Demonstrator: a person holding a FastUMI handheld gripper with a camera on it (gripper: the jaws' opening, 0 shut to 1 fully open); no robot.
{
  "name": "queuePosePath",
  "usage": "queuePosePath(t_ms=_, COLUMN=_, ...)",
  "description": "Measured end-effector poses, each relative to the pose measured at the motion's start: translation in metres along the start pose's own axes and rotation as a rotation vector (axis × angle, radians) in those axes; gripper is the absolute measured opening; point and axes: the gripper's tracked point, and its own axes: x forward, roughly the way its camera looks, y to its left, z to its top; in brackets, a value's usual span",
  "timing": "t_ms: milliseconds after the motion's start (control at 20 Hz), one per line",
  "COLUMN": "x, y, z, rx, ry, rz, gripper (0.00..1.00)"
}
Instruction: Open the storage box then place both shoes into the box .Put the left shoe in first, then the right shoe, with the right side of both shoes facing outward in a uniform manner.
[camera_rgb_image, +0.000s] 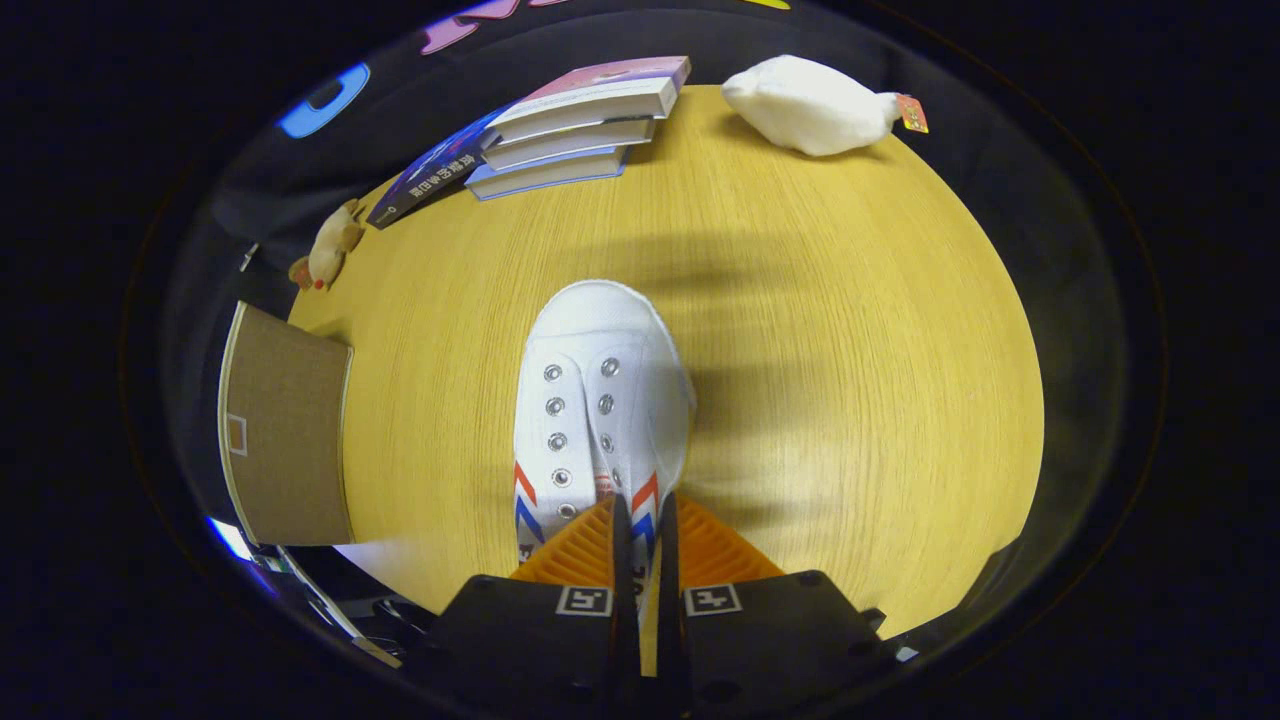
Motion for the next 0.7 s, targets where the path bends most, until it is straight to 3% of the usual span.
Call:
queuePosePath(t_ms=350, x=-0.045, y=0.021, z=0.000, rx=0.052, ry=-0.037, rz=0.050, gripper=0.11)
queuePosePath(t_ms=700, x=-0.127, y=0.133, z=0.041, rx=0.021, ry=-0.151, rz=0.211, gripper=0.11)
